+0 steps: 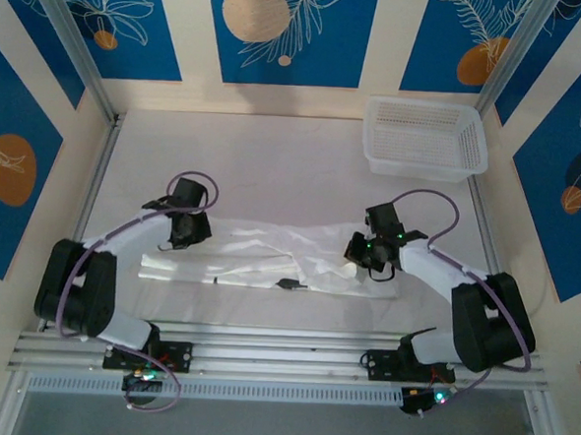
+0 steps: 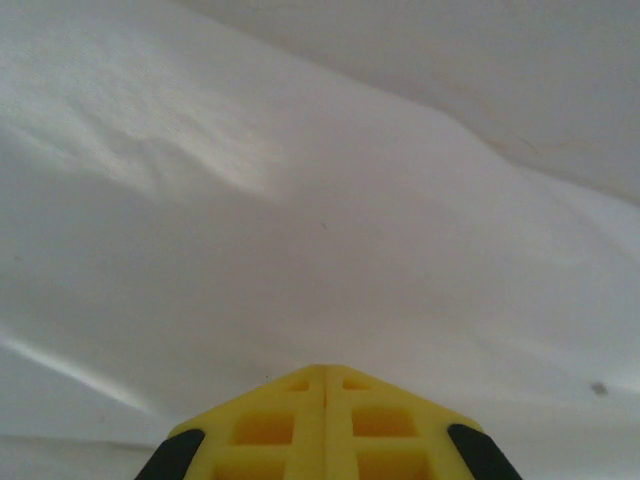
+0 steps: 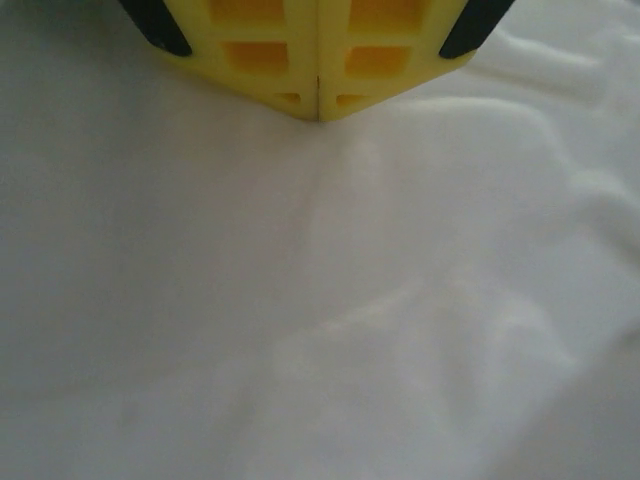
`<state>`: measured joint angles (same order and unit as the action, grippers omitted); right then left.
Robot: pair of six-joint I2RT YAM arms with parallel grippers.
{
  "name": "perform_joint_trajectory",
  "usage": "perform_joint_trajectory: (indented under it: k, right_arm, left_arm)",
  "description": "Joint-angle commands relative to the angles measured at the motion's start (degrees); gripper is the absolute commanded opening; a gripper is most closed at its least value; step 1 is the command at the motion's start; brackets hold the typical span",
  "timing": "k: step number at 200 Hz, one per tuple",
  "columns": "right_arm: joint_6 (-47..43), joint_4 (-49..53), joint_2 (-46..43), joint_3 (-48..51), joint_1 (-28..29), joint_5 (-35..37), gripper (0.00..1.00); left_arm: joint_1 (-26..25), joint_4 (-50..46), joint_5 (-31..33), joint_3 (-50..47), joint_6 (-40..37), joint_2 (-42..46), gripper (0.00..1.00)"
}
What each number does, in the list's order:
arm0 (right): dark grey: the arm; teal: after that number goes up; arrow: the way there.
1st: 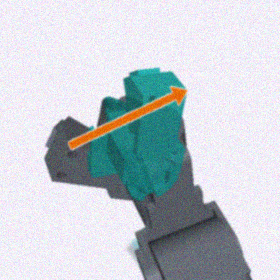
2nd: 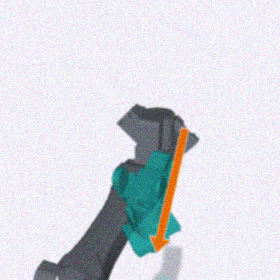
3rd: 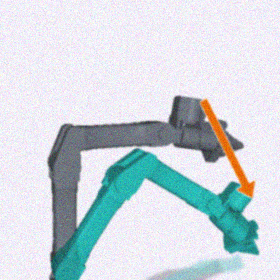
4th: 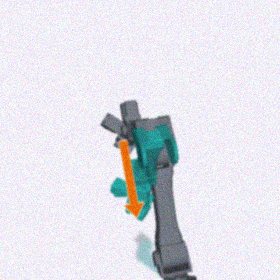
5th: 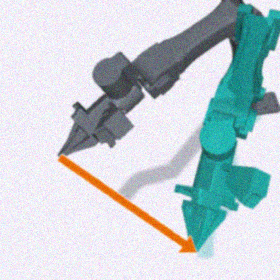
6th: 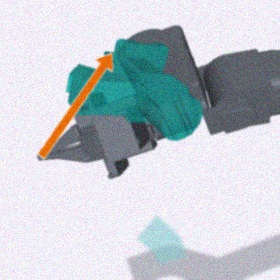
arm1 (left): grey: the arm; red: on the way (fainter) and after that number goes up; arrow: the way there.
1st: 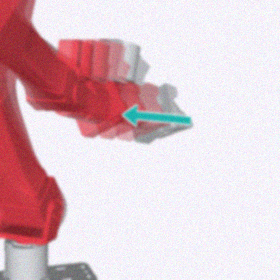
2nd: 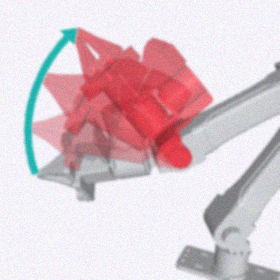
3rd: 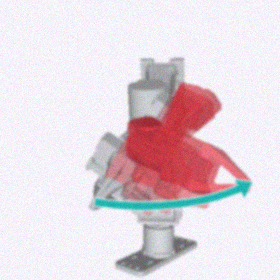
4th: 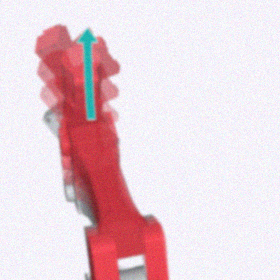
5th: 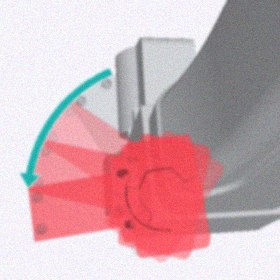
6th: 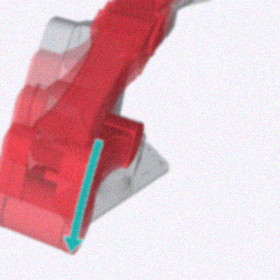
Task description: Fold the inside-out t-shirt
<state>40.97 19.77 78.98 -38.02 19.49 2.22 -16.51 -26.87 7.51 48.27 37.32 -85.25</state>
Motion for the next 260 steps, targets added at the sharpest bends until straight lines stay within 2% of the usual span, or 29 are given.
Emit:
perform_joint_trajectory:
  k: [1,32,51,76,92,118,135,156,180,194,215,229,243,260]
  right_arm:
    - [1.0,3.3,2.2,-2.6,0.1,2.4,0.05]
    - [2.3,3.6,6.1,-4.4,0.6,1.9,0.06]
    - [3.4,7.1,9.7,-7.9,1.4,2.2,0.06]
    - [7.3,12.6,14.3,-12.8,4.4,0.8,0.06]
    - [12.0,10.8,17.0,-14.2,9.3,-4.7,0.07]
    - [18.6,-1.0,24.0,-17.9,19.9,-17.1,0.08]
    - [16.6,-3.0,31.5,-26.3,26.7,-20.3,0.08]
    - [10.2,3.6,41.6,-42.0,32.9,-22.3,0.07]
    - [5.3,11.9,45.9,-56.1,36.6,-20.1,0.08]
    - [4.8,12.1,42.0,-56.3,36.7,-15.1,0.08]
    - [6.1,6.8,31.7,-46.8,35.2,-7.1,0.15]
    - [7.3,2.2,25.1,-38.0,33.5,-4.1,0.19]
    - [7.3,-2.5,20.0,-29.7,31.7,-4.0,0.24]
    - [7.7,-7.5,16.2,-20.6,29.2,-7.6,0.34]
  left_arm:
    - [0.1,0.4,4.2,4.3,3.8,-6.0,0.00]
    - [1.9,5.0,1.5,9.9,5.4,-18.2,0.00]
    - [4.0,4.2,-4.6,17.9,5.7,-26.8,0.00]
    - [5.1,1.1,-9.2,31.4,4.6,-38.4,0.00]
    - [5.4,1.2,-12.3,40.7,5.4,-45.3,0.00]
    - [5.4,-0.3,-16.9,60.0,6.4,-57.1,0.00]
    - [5.1,-1.2,-19.3,71.6,7.3,-63.0,0.00]
    - [4.7,-3.1,-20.1,80.4,7.9,-66.3,0.00]
    - [4.6,-2.9,-19.5,79.1,6.5,-61.4,0.00]
    - [4.9,-1.4,-18.6,73.0,4.6,-54.0,0.13]
    - [5.7,2.9,-17.8,59.2,2.9,-39.3,0.33]
    - [5.9,4.1,-16.6,48.4,2.0,-28.2,0.41]
    - [5.8,6.0,-16.3,36.2,2.2,-16.9,0.45]
    - [5.8,5.2,-13.3,22.9,3.5,-4.5,0.49]
